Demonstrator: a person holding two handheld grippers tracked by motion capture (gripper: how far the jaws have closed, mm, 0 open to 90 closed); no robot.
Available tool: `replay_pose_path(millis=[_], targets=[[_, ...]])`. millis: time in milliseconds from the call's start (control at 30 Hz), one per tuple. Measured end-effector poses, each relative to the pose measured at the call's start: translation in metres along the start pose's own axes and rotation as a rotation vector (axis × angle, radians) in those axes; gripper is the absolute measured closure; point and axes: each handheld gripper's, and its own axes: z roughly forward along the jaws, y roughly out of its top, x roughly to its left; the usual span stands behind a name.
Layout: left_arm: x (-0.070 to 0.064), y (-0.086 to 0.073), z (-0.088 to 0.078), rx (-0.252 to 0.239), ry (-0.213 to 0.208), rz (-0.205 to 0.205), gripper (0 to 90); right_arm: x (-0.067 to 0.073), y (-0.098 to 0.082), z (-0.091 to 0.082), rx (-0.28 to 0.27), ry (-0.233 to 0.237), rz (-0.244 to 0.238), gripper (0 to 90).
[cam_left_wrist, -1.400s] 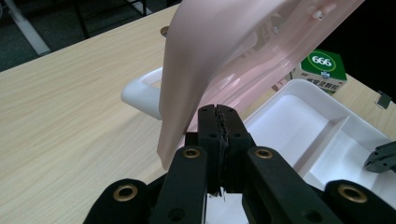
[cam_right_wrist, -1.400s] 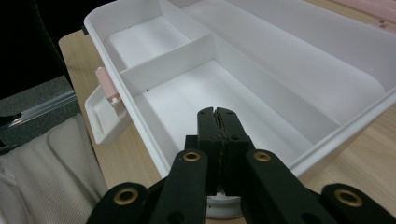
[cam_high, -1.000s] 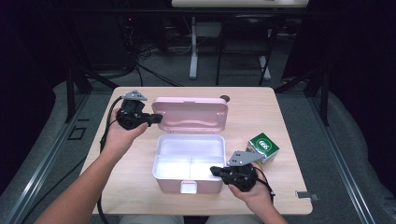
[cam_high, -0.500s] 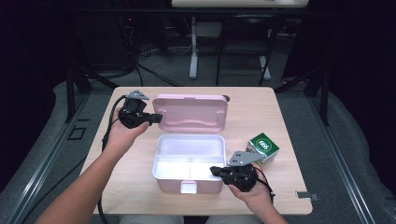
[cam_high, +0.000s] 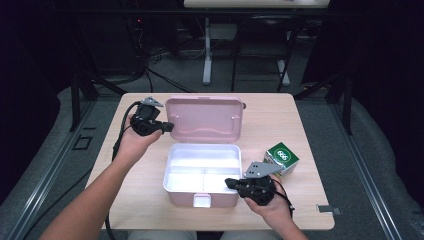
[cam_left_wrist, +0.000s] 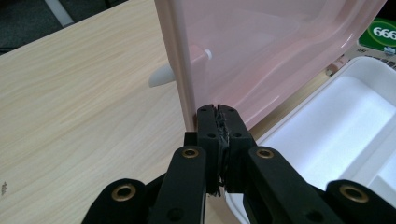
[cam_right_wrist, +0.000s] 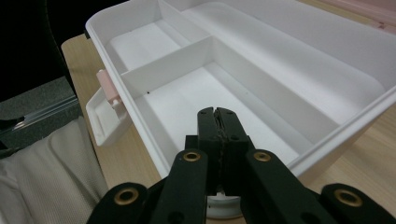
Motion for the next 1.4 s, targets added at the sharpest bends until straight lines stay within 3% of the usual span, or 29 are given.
replay_pose_path(millis=[433,1133,1400], targets=[[0.007,-0.005,0.007,0.073,0.044,0.011,87.6,-0.001,0.0,0.0,-0.003,0.009,0.01,89.7],[0.01,-0.012,0.014,0.113,0.037,0.009,87.2,-0.002,-0.001,0.0,-0.009,0.019,0.02,89.9],[0.009,-0.014,0.013,0.132,0.023,0.031,79.9,-0.001,-0.001,0.0,-0.012,0.012,0.013,89.5]])
